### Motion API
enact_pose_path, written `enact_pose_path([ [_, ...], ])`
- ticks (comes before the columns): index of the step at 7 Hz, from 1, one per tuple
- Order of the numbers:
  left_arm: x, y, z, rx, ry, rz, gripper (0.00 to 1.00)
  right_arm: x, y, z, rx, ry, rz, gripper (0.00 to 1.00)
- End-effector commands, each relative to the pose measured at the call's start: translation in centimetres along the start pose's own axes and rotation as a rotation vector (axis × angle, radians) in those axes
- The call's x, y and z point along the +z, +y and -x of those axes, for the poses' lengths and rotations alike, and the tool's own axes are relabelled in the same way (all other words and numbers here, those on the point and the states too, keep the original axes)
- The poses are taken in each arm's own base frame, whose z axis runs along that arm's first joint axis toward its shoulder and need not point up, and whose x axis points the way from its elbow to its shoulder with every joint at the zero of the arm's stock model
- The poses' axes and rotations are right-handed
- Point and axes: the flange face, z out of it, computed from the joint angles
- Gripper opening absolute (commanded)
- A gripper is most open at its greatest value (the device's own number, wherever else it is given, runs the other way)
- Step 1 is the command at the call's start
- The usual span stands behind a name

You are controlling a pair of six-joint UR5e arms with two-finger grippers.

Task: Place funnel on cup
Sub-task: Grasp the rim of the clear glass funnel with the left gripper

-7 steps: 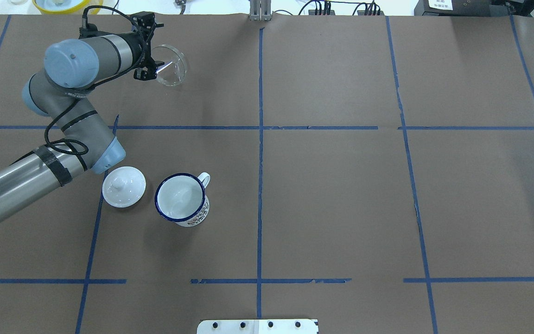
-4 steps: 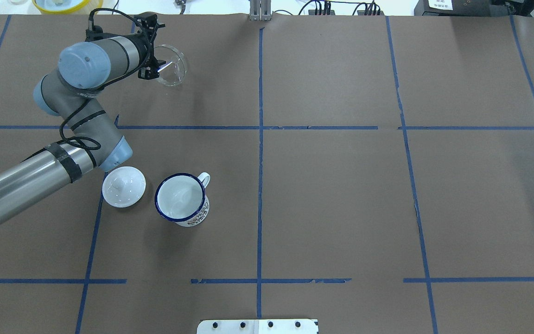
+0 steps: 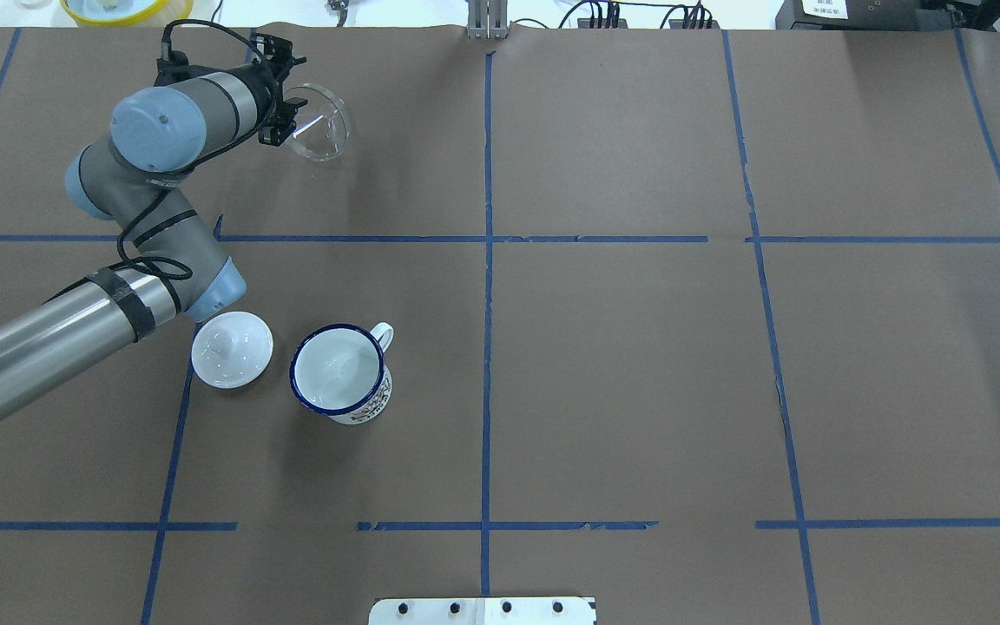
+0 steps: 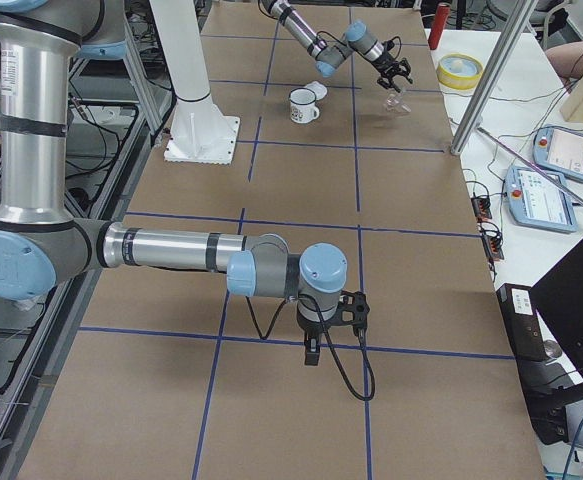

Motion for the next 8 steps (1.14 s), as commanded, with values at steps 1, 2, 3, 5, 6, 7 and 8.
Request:
enact_pose_path([
  [1, 0.1, 0.3, -0.3, 0.001, 0.002, 0.002, 0.12, 0.0, 0.0, 0.0, 0.000, 0.000, 0.000, 1.00],
  [2, 0.0, 0.5, -0.5, 0.004, 0.005, 0.006, 0.00, 0.0, 0.0, 0.0, 0.000, 0.000, 0.000, 1.00],
  [3, -0.1, 1.2, -1.1, 0.005, 0.013, 0.015, 0.00, 0.0, 0.0, 0.0, 0.000, 0.000, 0.000, 1.00],
  [5, -2.4, 2.9, -4.7, -0.005, 0.073, 0.059, 0.00, 0.0, 0.0, 0.0, 0.000, 0.000, 0.000, 1.00],
  [6, -4.3, 4.7, -6.9, -0.002, 0.074, 0.060, 0.00, 0.0, 0.0, 0.0, 0.000, 0.000, 0.000, 1.00],
  [7, -6.6, 7.3, -9.0, 0.040, 0.007, 0.025, 0.00, 0.0, 0.0, 0.0, 0.000, 0.000, 0.000, 1.00],
  [8, -9.6, 9.8, -9.9, 0.068, -0.072, 0.048, 0.00, 0.0, 0.0, 0.0, 0.000, 0.000, 0.000, 1.00],
])
